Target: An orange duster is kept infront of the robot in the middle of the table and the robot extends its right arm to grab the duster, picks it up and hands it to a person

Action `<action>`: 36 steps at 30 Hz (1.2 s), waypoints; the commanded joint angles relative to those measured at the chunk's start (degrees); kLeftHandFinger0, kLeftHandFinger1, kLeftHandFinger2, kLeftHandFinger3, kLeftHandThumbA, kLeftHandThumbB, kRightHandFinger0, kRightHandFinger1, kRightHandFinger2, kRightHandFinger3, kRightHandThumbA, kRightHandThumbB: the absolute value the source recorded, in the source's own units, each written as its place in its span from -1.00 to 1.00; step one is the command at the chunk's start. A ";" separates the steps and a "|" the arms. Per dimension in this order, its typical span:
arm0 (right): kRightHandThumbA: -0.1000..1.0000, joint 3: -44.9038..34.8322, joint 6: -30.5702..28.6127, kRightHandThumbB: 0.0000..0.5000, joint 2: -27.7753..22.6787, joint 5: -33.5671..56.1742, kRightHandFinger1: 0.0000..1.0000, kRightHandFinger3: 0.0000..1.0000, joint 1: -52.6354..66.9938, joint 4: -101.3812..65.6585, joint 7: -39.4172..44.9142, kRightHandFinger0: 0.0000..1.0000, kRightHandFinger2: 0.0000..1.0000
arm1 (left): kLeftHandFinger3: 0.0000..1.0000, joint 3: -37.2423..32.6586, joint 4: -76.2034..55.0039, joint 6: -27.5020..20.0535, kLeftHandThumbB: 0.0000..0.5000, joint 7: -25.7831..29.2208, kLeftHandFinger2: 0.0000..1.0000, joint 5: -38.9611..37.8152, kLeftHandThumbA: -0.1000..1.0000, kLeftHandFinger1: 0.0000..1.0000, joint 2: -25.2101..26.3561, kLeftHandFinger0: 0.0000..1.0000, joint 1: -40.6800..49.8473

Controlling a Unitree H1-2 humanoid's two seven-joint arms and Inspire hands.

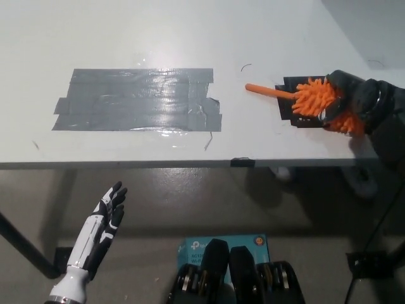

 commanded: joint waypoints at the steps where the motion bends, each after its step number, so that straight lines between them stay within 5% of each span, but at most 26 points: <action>1: -1.00 1.61 -3.27 -0.25 0.91 -0.67 0.39 0.97 2.08 0.79 1.90 -0.41 0.33 | 1.00 0.05 -1.18 -2.83 -0.42 -0.18 1.00 1.23 0.94 1.00 1.06 0.91 -0.95; 5: -1.00 2.22 -3.81 -0.44 0.37 -0.72 0.54 1.00 2.90 -0.37 2.83 -0.07 0.25 | 1.00 0.15 -1.28 -2.72 -0.43 -0.61 1.00 0.38 0.94 1.00 0.96 0.80 -0.86; 8: -1.00 1.46 -4.23 -0.44 -0.03 0.33 0.12 1.00 3.04 -0.75 4.04 -0.51 -0.13 | 1.00 0.32 -1.31 -2.22 -0.40 -1.03 0.99 -0.50 0.94 0.94 1.02 0.75 -1.26; 10: -1.00 0.73 -5.03 -0.48 -0.70 1.38 0.13 0.92 3.61 -1.96 5.38 -0.58 -0.13 | 1.00 0.33 -1.32 -2.06 -0.41 -1.15 0.98 -0.71 0.94 0.93 1.04 0.74 -1.27; 12: -1.00 -1.77 -5.65 -0.48 -1.34 4.19 0.19 0.07 4.11 -2.98 6.69 -0.59 -0.07 | 1.00 0.34 -1.33 -2.07 -0.44 -1.16 0.95 -0.58 0.95 0.90 1.14 0.72 -1.67; 14: -1.00 -5.60 -7.51 -0.49 -2.11 8.65 0.02 -0.31 5.03 -4.09 9.49 -0.86 -0.07 | 1.00 0.34 -1.38 -1.92 -0.43 -1.19 0.94 -0.27 0.98 0.87 1.17 0.71 -1.70; 15: -1.00 -7.25 -7.11 -0.49 -2.28 10.27 -0.04 -0.26 5.42 -4.89 10.55 -0.97 0.20 | 1.00 0.35 -1.39 -1.87 -0.42 -1.20 0.93 -0.22 0.98 0.87 1.16 0.70 -1.69; 19: -1.00 -16.00 -4.72 -0.58 -2.73 19.32 -0.10 0.06 7.23 -9.09 16.50 -1.00 0.67 | 1.00 0.44 -1.49 -1.52 -0.41 -1.48 0.91 -0.26 1.00 0.85 1.32 0.70 -2.30; 20: -1.00 -18.49 -3.37 -0.61 -2.75 22.28 -0.02 0.41 7.96 -10.59 18.61 -1.00 0.80 | 1.00 0.40 -1.40 -1.57 -0.42 -1.52 0.91 -0.18 1.00 0.85 1.34 0.70 -2.38; 22: -1.00 -23.00 -0.83 -0.57 -2.60 27.86 -0.09 0.95 8.80 -11.91 23.53 -0.98 0.63 | 1.00 0.39 -1.32 -1.83 -0.45 -1.47 0.90 -0.03 1.00 0.85 1.37 0.70 -2.37; 23: -1.00 -24.15 0.19 -0.46 -2.59 29.30 -0.08 1.00 9.31 -13.10 24.71 -0.96 0.62 | 1.00 0.40 -1.34 -1.87 -0.45 -1.41 0.89 0.07 1.00 0.84 1.37 0.70 -2.36; 29: -1.00 -31.66 9.02 -0.52 -1.29 38.84 -0.12 1.00 12.40 -20.74 30.61 -1.00 0.72 | 1.00 0.49 -1.28 -1.64 -0.53 -1.51 0.87 -0.21 0.98 0.82 1.36 0.68 -2.70; 36: -1.00 -33.51 10.47 -0.57 0.55 48.37 -0.21 0.94 14.86 -27.72 31.22 -1.00 0.55 | 1.00 0.62 -1.17 -1.44 -0.48 -1.57 0.84 -0.60 0.98 0.80 1.33 0.66 -2.76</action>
